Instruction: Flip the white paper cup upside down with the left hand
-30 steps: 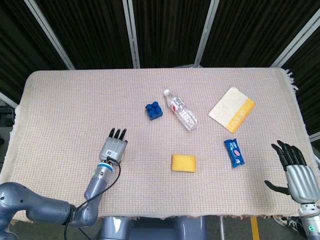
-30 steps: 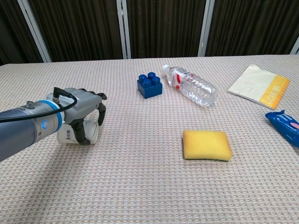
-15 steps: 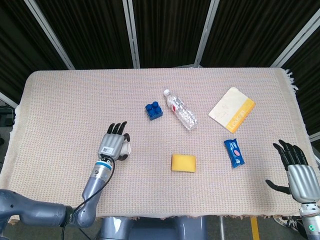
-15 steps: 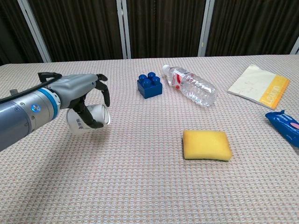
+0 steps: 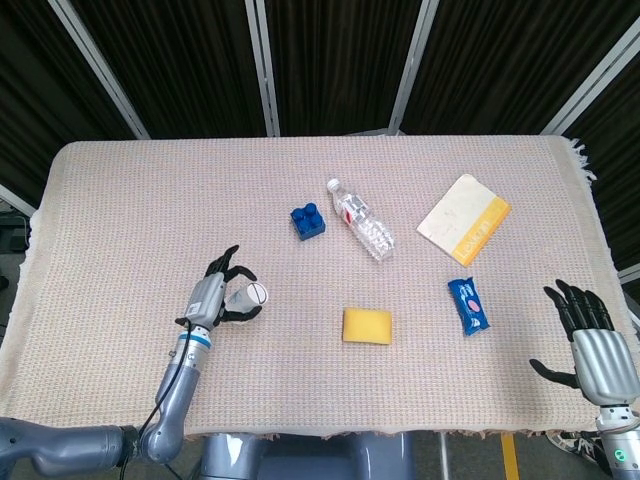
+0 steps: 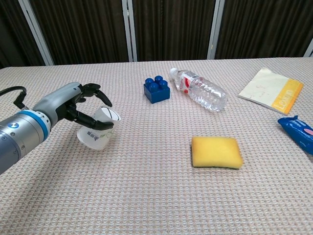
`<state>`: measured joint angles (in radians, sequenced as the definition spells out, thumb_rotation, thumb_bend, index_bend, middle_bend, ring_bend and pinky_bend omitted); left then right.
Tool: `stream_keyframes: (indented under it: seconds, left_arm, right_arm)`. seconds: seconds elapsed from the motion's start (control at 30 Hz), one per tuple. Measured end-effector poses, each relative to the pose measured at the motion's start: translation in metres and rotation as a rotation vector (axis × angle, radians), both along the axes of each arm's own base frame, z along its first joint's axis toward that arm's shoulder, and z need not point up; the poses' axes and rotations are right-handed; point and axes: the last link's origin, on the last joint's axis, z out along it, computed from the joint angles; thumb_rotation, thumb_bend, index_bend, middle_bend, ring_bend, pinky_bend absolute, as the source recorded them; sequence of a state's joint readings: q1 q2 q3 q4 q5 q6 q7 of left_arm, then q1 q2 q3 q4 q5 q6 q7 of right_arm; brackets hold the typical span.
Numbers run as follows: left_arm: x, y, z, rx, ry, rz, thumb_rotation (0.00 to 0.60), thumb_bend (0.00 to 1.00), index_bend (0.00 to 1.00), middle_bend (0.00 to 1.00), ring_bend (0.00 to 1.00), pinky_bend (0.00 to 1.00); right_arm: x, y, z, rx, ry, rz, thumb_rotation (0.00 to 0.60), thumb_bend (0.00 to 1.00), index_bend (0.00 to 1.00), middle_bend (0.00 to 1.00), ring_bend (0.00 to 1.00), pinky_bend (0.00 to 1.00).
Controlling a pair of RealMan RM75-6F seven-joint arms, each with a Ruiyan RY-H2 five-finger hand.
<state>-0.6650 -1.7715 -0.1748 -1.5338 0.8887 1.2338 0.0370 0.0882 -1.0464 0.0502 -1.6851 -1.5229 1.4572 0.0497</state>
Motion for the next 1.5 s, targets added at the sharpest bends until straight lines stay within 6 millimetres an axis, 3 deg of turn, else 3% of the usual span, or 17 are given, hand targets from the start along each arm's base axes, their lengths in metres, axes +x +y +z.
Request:
stream_keyframes:
  seconds: [0.3, 0.5, 0.6, 0.67, 0.73, 0.8, 1.1, 1.3, 1.4, 1.5]
  left_arm:
    - [-0.013, -0.005, -0.004, -0.033, -0.087, 0.0, 0.6, 0.23, 0.49, 0.0, 0.0, 0.0]
    - [-0.037, -0.019, 0.0, -0.061, -0.054, 0.015, 0.6, 0.23, 0.48, 0.0, 0.0, 0.0]
    - [-0.045, -0.025, 0.004, -0.068, -0.045, 0.005, 0.6, 0.23, 0.32, 0.0, 0.0, 0.0]
    - [-0.048, -0.029, 0.007, -0.066, -0.039, -0.012, 0.6, 0.23, 0.08, 0.0, 0.0, 0.0]
    - [-0.051, -0.033, 0.01, -0.061, -0.034, -0.03, 0.6, 0.23, 0.0, 0.0, 0.0, 0.0]
    - [-0.054, -0.037, 0.013, -0.055, -0.029, -0.045, 0.6, 0.22, 0.0, 0.0, 0.0, 0.0]
    - [-0.072, -0.046, 0.043, 0.056, 0.048, -0.136, 0.6, 0.21, 0.0, 0.0, 0.0, 0.0]
    - [-0.093, -0.058, 0.072, 0.148, 0.308, -0.214, 0.6, 0.14, 0.0, 0.0, 0.0, 0.0]
    - [-0.108, -0.07, 0.093, 0.199, 0.49, -0.234, 0.6, 0.1, 0.0, 0.0, 0.0, 0.0]
    - [-0.127, -0.09, 0.121, 0.244, 0.632, -0.209, 0.6, 0.09, 0.0, 0.0, 0.0, 0.0]
  right_arm:
    - [0.0, 0.0, 0.0, -0.001, -0.002, 0.0, 0.6, 0.05, 0.06, 0.0, 0.0, 0.0]
    - [0.002, 0.001, 0.001, -0.004, -0.006, 0.008, 0.6, 0.05, 0.06, 0.0, 0.0, 0.0]
    - [0.002, 0.002, 0.0, -0.004, -0.004, 0.009, 0.6, 0.05, 0.06, 0.0, 0.0, 0.0]
    - [0.002, 0.001, 0.0, -0.004, -0.003, 0.01, 0.6, 0.05, 0.06, 0.0, 0.0, 0.0]
    - [0.002, 0.001, 0.0, -0.004, -0.005, 0.008, 0.6, 0.05, 0.06, 0.0, 0.0, 0.0]
    - [0.002, 0.001, 0.0, -0.006, -0.002, 0.008, 0.6, 0.05, 0.06, 0.0, 0.0, 0.0]
    - [-0.001, 0.0, -0.001, -0.006, 0.02, 0.004, 0.6, 0.05, 0.06, 0.0, 0.0, 0.0]
    - [-0.011, -0.003, -0.006, 0.021, 0.073, -0.05, 0.6, 0.05, 0.06, 0.0, 0.0, 0.0]
    - [-0.016, -0.006, -0.009, 0.036, 0.089, -0.079, 0.6, 0.04, 0.03, 0.0, 0.0, 0.0]
    - [-0.019, -0.008, -0.011, 0.04, 0.094, -0.099, 0.6, 0.04, 0.08, 0.0, 0.0, 0.0]
